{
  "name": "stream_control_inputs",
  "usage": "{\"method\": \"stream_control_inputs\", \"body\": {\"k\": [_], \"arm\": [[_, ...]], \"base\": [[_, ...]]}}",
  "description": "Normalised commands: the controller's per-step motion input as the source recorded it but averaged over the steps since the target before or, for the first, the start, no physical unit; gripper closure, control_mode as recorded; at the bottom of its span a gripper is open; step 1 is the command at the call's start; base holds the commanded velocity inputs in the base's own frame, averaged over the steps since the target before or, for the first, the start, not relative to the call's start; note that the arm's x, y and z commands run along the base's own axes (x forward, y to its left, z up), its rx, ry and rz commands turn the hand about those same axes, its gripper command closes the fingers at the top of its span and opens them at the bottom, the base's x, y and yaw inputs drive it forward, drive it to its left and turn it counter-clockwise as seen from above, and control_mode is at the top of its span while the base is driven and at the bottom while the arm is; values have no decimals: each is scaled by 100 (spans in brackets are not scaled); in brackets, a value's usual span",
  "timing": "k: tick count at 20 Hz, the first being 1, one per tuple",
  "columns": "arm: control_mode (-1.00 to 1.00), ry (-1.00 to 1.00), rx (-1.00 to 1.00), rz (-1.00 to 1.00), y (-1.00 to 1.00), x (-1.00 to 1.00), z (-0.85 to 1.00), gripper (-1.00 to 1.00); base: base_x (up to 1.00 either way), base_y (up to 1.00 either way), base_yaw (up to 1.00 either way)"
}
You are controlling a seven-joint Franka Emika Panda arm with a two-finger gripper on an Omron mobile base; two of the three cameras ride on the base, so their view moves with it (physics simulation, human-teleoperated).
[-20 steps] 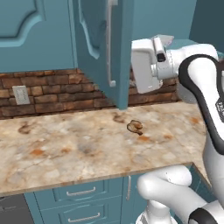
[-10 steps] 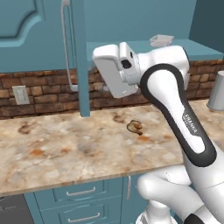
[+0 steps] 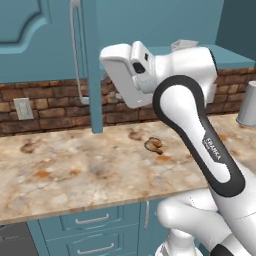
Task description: Retrieve the tupperware from the cabinet, then place the raw meat into the tupperware to avoid contamination.
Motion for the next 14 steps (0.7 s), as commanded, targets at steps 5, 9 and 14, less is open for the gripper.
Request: {"method": "stream_control_inputs", "body": {"k": [5, 9, 14], "arm": [[-100, 0, -1, -5, 0, 4, -4, -100], [-100, 0, 0, -6, -8, 0, -6, -100], [-100, 0, 0, -8, -10, 0, -4, -100]], "base": [[0, 0, 0], [0, 0, 0], [0, 0, 0]]}}
